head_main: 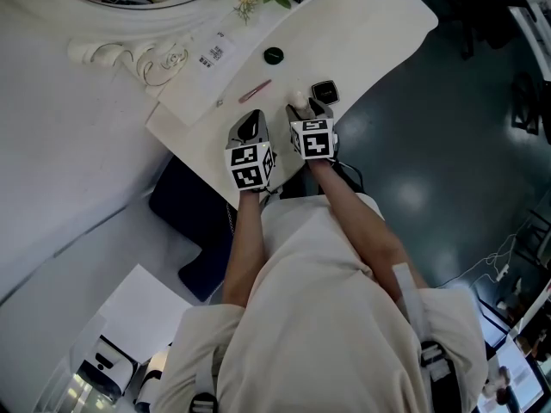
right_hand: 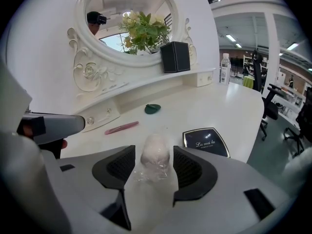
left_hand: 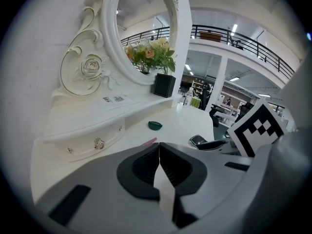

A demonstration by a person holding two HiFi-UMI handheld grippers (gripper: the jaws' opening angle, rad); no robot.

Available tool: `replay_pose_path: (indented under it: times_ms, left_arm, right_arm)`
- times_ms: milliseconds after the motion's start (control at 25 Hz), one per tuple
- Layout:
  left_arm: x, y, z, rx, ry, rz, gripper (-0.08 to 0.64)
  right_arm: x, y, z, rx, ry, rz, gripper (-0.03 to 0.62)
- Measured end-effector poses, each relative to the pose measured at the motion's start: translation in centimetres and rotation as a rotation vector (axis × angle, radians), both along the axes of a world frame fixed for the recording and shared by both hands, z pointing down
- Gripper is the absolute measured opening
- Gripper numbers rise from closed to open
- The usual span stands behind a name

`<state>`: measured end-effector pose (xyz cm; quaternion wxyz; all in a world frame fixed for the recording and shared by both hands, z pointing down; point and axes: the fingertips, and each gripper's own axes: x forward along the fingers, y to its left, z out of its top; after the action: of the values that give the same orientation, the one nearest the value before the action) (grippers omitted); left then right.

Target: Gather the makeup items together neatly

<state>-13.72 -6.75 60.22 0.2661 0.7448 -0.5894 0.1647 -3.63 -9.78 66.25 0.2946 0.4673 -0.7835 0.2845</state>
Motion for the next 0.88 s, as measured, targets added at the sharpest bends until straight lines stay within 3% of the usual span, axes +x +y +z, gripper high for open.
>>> replay_pose_path:
  times_ms: [200, 520, 880]
  left_arm:
    - [-0.4, 0.3, 0.2, 0.003, -0.009, 0.008, 0.015]
    - [-1.9, -0.8, 0.7, 0.023, -0.093, 0.087, 0.015]
    - [-1.4, -3.2, 3.1, 0.011, -0.166, 0.2, 0.015]
  right_arm:
    - [0.4, 0.2, -1.2, 0.025, 0.002, -0.019, 0.255]
    - [1.8, -0.3, -5.7, 0.131, -0.024, -0.068, 0.252]
    - [0.6, -0.2, -6.9, 0.137, -0.056, -0.169, 0.113]
